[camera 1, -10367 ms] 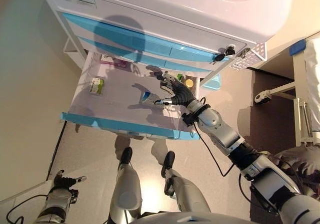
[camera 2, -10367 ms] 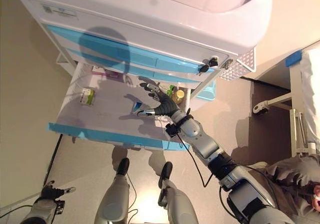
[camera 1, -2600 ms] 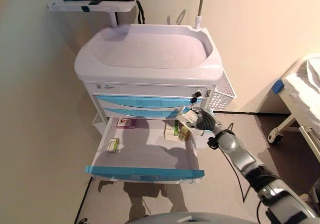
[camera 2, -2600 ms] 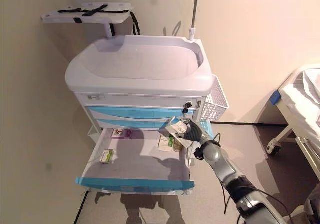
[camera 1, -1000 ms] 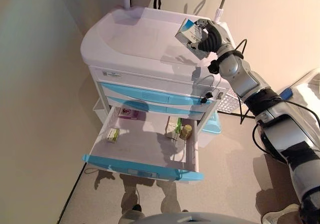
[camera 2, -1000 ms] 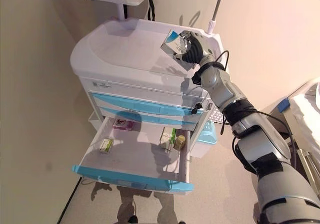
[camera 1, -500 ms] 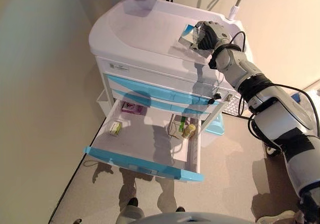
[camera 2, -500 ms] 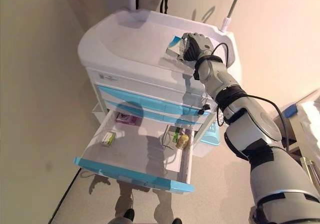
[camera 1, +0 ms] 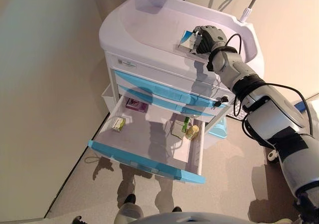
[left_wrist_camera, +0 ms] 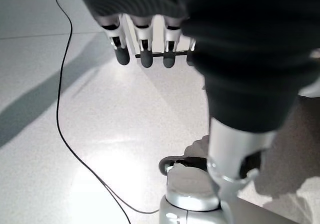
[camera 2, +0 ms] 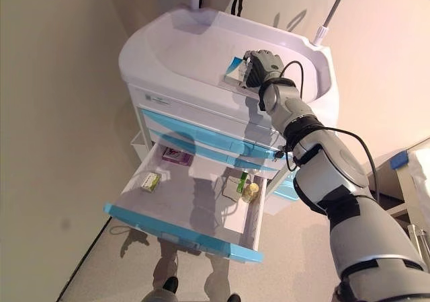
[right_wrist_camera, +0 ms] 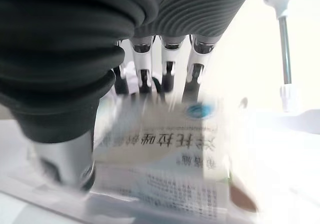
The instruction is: Open the drawer and pick up the medicine
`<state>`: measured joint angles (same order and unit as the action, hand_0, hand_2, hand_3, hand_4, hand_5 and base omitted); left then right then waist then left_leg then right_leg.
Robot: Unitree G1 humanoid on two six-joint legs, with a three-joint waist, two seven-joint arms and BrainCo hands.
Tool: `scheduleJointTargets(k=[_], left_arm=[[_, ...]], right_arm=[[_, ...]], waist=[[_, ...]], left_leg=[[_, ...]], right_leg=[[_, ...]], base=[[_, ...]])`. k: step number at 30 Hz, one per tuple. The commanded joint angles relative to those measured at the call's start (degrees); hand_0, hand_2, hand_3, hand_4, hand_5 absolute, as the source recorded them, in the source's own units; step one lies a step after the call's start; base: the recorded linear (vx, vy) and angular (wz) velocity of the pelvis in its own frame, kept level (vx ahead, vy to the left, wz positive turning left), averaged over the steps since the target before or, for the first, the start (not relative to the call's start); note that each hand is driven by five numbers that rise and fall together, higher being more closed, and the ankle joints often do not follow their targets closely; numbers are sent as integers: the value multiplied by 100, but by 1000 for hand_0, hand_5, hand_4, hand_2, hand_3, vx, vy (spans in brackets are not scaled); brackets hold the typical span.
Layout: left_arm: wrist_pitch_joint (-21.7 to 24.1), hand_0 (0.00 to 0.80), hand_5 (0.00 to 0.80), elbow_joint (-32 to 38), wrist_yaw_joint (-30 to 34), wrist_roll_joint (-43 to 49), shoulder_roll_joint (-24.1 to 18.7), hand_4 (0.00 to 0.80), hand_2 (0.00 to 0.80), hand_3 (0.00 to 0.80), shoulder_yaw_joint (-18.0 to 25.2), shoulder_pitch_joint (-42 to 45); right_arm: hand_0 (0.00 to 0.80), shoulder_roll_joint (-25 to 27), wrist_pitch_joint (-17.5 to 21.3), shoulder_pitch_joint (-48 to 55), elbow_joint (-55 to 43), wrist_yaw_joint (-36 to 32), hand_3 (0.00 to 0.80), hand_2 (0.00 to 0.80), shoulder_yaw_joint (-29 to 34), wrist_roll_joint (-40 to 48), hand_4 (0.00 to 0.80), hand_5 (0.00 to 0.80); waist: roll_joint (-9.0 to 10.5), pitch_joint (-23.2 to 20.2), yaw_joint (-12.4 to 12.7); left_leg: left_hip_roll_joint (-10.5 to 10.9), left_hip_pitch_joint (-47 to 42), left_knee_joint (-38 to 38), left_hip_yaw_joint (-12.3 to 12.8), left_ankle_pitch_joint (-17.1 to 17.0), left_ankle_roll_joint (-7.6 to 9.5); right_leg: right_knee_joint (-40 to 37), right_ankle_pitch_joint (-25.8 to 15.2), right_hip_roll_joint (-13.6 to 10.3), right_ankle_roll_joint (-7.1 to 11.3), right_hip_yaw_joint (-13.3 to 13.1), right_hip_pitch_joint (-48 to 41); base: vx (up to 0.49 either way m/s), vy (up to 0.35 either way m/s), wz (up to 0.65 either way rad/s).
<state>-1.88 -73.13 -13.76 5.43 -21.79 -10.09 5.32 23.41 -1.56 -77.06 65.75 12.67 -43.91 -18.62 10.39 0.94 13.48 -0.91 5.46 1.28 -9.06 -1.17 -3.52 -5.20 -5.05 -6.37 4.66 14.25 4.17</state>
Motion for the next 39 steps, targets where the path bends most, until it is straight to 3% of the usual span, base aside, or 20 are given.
scheduleJointTargets(k=[1,15,24,32,39], left_arm=[[16,0,0,-320,-133,-74,-174,0,0,0,-145,-297],[12,0,0,-313,-83,3,-177,0,0,0,-143,-281],[-16,0,0,-313,-27,16,-200,0,0,0,-54,-275],[-60,0,0,-271,29,24,-151,0,0,0,29,-388],[-83,0,0,-185,85,25,-40,0,0,0,43,-446]], right_arm=[[0,96,-25,-835,528,170,0,0,-242,-164,0,0],[0,172,-16,-724,448,199,0,0,-81,-59,0,0],[0,688,29,-502,-238,361,0,0,429,643,0,0],[0,1293,61,146,-1155,446,0,0,1004,985,0,0],[0,1807,93,923,-1887,533,0,0,1647,1163,0,0]], waist=[[81,7,110],[24,-35,64],[-74,-105,-85],[-302,-235,-397],[-573,-362,-690]], left_leg=[[333,55,271,-346,-235,243],[323,39,289,-363,-237,229],[284,-44,300,-280,-232,220],[277,-169,303,-124,-199,205],[244,-377,290,129,-107,213]], right_leg=[[101,71,40,355,-30,-284],[82,61,29,361,5,-321],[107,65,16,364,-25,-370],[195,120,-43,356,-53,-457],[228,163,-69,349,-246,-551]], base=[[5,7,9],[0,1,0],[0,0,0],[-25,5,-6],[-5,5,-20]])
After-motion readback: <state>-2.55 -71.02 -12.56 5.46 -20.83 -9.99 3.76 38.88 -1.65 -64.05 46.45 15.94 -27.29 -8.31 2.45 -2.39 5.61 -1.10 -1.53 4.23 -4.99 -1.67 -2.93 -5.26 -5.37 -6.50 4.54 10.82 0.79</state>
